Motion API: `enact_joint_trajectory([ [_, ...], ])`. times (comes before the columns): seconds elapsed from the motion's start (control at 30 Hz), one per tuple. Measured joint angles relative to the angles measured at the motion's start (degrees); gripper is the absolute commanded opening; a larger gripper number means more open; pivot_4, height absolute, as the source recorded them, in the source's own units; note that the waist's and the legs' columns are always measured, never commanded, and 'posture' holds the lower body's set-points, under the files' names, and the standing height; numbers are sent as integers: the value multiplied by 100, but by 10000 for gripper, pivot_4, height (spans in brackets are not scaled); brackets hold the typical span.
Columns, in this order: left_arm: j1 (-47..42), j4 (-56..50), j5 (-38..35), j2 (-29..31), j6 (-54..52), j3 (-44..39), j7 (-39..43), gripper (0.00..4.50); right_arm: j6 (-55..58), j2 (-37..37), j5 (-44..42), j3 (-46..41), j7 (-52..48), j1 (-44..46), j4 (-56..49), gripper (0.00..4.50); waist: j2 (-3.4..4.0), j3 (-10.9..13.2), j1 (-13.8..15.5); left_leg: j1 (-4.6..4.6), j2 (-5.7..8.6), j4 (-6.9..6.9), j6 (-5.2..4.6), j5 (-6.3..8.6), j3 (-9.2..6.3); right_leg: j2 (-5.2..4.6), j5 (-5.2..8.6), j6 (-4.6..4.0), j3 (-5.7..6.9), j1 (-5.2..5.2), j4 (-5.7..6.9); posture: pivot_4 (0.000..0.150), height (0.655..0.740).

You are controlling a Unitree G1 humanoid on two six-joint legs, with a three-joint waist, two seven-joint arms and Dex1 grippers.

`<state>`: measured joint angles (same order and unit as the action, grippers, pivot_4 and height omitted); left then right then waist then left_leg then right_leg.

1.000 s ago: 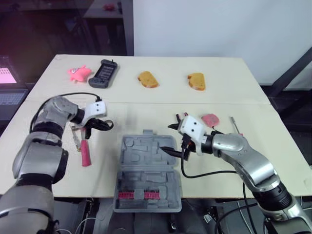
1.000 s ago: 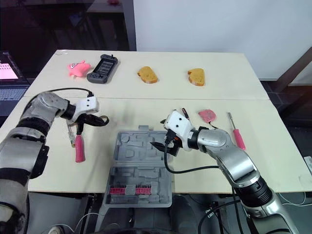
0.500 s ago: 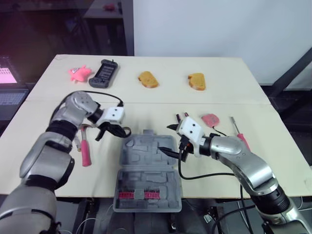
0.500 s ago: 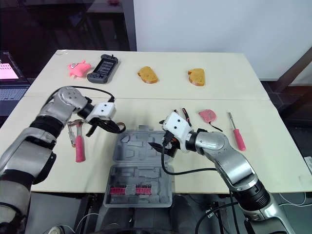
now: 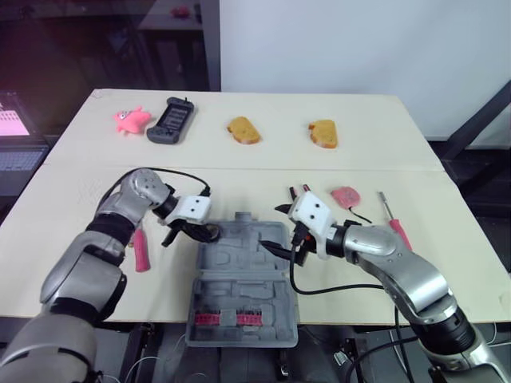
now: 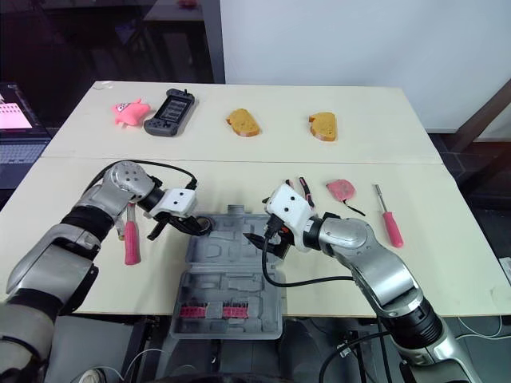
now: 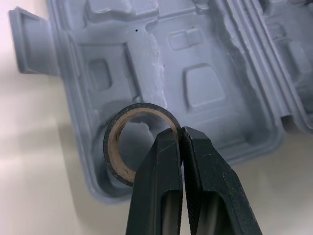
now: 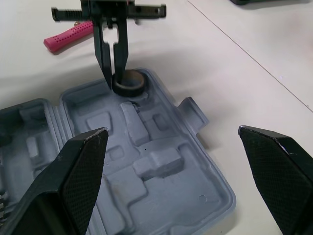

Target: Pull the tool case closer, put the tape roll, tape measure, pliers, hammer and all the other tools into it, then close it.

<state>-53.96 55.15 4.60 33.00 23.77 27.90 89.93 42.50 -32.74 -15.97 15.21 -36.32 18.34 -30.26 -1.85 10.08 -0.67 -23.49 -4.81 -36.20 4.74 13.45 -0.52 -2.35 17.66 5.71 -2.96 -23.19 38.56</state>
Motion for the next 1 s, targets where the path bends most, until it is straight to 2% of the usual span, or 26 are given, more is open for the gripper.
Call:
enact_joint_trajectory([
  [0.47,-22,239,374,-9,192,-54,-273,271,54,-13,-5,-118,1,-133,-109,45000,0,0,-16,0,-1,2,0,0,0,1,0,0,0,-1,0,1500,7400],
  [0.57,-22,251,378,-17,189,-70,-271,10124,54,0,-4,-118,5,-128,-109,45000,0,0,-13,0,-1,1,0,0,0,1,0,0,0,-1,0,1500,7400],
  [0.77,-23,247,359,-65,160,-259,-237,39525,54,12,0,-116,6,-94,-108,45000,0,0,-7,0,0,1,0,0,0,1,0,0,0,0,0,1500,7400],
  [1.0,-74,42,156,-85,-51,-593,-24,39525,55,11,-2,-116,4,-95,-108,45000,0,0,-9,0,0,1,0,0,0,1,0,0,0,0,0,1500,7400],
])
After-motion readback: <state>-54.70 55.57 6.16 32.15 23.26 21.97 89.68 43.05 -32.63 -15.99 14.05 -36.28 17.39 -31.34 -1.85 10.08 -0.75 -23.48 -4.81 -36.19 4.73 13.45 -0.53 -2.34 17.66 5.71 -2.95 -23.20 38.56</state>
